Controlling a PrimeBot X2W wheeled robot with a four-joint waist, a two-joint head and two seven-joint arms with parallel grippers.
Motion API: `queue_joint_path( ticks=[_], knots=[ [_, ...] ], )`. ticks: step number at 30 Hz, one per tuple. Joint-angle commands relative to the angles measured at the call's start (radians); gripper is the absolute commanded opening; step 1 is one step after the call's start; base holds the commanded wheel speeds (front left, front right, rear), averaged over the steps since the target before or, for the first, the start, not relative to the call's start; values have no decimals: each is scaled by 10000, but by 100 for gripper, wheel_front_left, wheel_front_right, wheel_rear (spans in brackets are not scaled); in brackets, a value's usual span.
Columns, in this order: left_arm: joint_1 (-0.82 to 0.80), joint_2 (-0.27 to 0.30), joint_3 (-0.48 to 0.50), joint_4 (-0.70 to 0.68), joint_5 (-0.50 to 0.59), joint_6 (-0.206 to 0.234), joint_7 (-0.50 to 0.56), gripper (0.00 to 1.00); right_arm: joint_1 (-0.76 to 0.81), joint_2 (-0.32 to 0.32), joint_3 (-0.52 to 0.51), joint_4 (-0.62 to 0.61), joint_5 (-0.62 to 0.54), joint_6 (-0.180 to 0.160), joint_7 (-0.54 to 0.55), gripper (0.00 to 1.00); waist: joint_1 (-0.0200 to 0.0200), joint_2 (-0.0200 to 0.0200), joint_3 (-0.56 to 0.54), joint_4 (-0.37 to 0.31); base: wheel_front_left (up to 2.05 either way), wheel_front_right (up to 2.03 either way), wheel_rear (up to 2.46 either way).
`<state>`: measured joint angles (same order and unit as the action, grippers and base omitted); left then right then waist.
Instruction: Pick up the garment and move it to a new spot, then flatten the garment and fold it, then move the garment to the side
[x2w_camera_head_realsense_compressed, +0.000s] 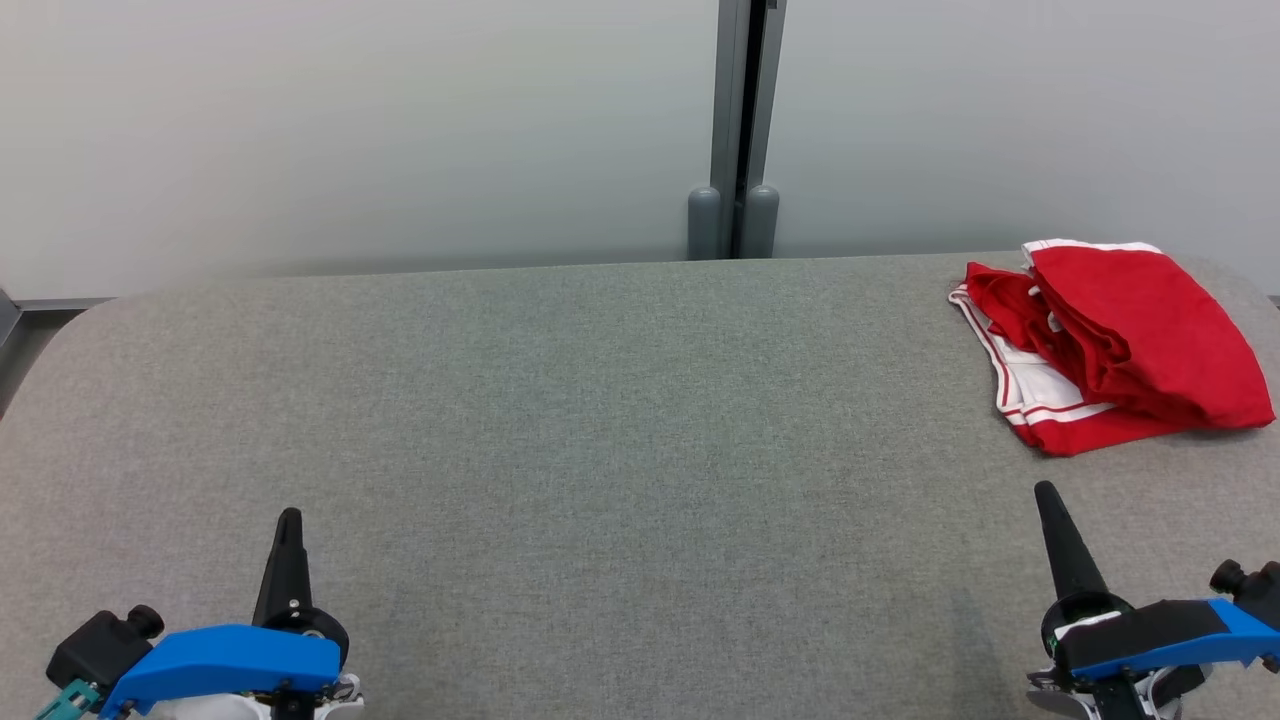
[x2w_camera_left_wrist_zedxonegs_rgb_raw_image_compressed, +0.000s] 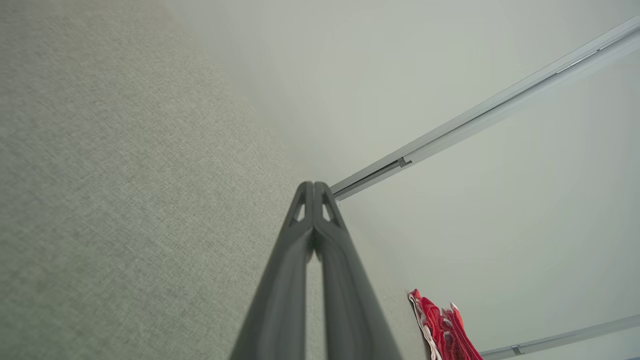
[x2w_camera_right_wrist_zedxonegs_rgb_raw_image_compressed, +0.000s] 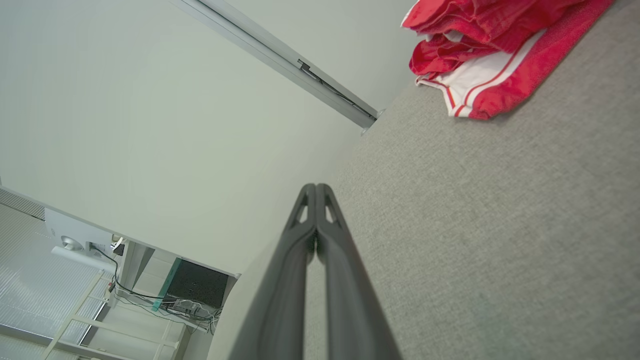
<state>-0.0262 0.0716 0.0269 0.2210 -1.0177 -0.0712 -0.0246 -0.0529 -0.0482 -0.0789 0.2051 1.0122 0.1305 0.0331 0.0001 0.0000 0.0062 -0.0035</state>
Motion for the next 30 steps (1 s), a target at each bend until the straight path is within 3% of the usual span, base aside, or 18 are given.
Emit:
queue_joint_path(
  ticks=[1, 30],
  knots=[
    [-304, 24, 115, -68, -288, -85, 77, 0, -219, -27, -53, -60, 320, 3, 32, 0, -1, 0, -1, 1, 0, 0, 0],
    [-602, -91, 502, 89, -3071, -353, 739, 0, -422, -30, -204, 167, 3128, 4, 434, 0, -1, 0, -13, 15, 0, 0, 0]
  ],
)
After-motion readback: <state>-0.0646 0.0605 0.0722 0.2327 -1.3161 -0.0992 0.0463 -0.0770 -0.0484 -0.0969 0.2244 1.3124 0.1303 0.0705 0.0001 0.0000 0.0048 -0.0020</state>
